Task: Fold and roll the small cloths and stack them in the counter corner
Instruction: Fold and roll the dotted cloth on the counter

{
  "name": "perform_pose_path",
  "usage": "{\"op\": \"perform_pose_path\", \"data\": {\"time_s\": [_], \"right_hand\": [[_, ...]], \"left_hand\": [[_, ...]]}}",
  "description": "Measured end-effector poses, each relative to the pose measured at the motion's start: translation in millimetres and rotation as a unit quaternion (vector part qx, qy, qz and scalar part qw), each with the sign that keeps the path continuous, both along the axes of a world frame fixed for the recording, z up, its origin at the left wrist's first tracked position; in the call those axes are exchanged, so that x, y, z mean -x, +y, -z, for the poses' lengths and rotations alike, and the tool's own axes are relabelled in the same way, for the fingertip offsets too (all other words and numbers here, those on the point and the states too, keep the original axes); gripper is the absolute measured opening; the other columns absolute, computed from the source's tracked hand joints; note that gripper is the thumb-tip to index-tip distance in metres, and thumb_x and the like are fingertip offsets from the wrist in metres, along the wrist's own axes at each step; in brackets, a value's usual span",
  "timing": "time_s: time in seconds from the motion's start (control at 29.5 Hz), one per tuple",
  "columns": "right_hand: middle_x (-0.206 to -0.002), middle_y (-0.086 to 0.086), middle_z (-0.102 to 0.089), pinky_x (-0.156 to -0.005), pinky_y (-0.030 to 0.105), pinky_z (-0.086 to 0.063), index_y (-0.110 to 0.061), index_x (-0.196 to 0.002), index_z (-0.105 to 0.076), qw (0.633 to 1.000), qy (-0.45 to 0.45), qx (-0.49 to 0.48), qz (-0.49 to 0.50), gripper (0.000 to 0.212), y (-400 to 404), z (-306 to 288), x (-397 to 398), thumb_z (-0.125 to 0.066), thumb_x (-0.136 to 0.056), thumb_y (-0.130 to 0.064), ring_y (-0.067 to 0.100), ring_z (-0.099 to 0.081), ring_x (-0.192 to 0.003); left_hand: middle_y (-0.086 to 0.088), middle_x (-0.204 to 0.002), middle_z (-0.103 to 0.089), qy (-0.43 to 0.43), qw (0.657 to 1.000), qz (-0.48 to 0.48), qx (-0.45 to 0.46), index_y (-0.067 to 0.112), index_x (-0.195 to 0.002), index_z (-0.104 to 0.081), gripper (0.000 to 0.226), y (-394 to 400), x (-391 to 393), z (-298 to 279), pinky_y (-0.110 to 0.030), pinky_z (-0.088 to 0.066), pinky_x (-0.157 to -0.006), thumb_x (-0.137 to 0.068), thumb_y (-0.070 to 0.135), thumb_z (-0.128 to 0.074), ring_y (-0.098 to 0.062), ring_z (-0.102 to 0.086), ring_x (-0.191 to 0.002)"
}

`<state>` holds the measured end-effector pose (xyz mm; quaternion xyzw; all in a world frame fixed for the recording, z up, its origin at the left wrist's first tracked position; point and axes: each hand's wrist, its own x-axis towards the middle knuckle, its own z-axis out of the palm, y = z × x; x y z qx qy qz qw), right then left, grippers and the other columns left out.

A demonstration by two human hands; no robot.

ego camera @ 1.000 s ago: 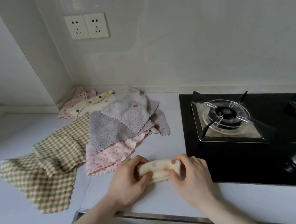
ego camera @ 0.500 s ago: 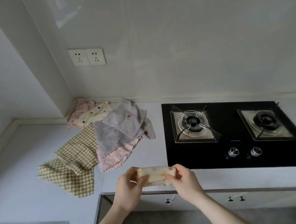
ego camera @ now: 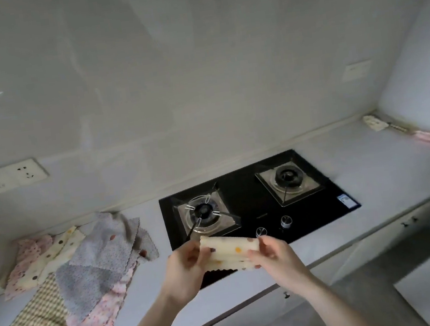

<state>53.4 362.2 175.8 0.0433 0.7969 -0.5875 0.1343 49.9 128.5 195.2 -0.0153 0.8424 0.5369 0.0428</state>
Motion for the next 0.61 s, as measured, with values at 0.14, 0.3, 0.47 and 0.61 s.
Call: {"op": "perform_pose_path", "data": {"time_s": [0.14,0.3,0.47,0.61], "right_hand": [[-0.112,-0.011,-0.071,-0.074,0.016,-0.056,-0.026,-0.121,-0.066,0.999,0.008,-0.012,0.050,0.033,85.0,-9.6,6.8,-0.071,-0.092,-0.041,0.003,-0.070,-0.099],[-0.109,-0.011,-0.071,-0.070,0.016,-0.054,-0.028,-0.115,-0.066,0.994,0.018,-0.055,0.090,0.030,211.3,-19.7,11.1,-0.069,-0.093,-0.046,0.003,-0.071,-0.094],[-0.105,-0.008,-0.074,-0.081,0.027,-0.060,-0.024,-0.112,-0.069,0.992,0.018,-0.066,0.106,0.025,320.1,-30.8,24.8,-0.071,-0.093,-0.040,0.006,-0.073,-0.088],[-0.105,-0.009,-0.074,-0.079,0.027,-0.061,-0.023,-0.112,-0.069,0.991,0.015,-0.072,0.109,0.024,372.4,-33.6,42.5,-0.071,-0.093,-0.038,0.007,-0.074,-0.088]], "left_hand": [[0.016,-0.088,-0.075,0.025,0.997,0.071,0.025,0.028,-0.095,-0.073,0.015,81.5,39.0,-7.9,-0.018,-0.055,-0.071,-0.102,0.029,-0.061,-0.003,-0.070,-0.083],[0.008,-0.083,-0.074,0.034,0.989,0.140,0.037,0.029,-0.091,-0.071,0.014,207.8,71.1,-16.4,-0.024,-0.055,-0.070,-0.101,0.030,-0.061,-0.009,-0.070,-0.077],[0.010,-0.090,-0.075,0.021,0.986,0.164,0.025,0.031,-0.096,-0.072,0.010,313.0,91.8,-18.6,-0.031,-0.060,-0.078,-0.099,0.035,-0.063,-0.009,-0.071,-0.084],[0.005,-0.094,-0.075,-0.006,0.983,0.180,0.037,0.026,-0.100,-0.073,0.016,362.2,112.9,-20.3,-0.041,-0.059,-0.086,-0.098,0.039,-0.063,-0.016,-0.071,-0.090]]}}
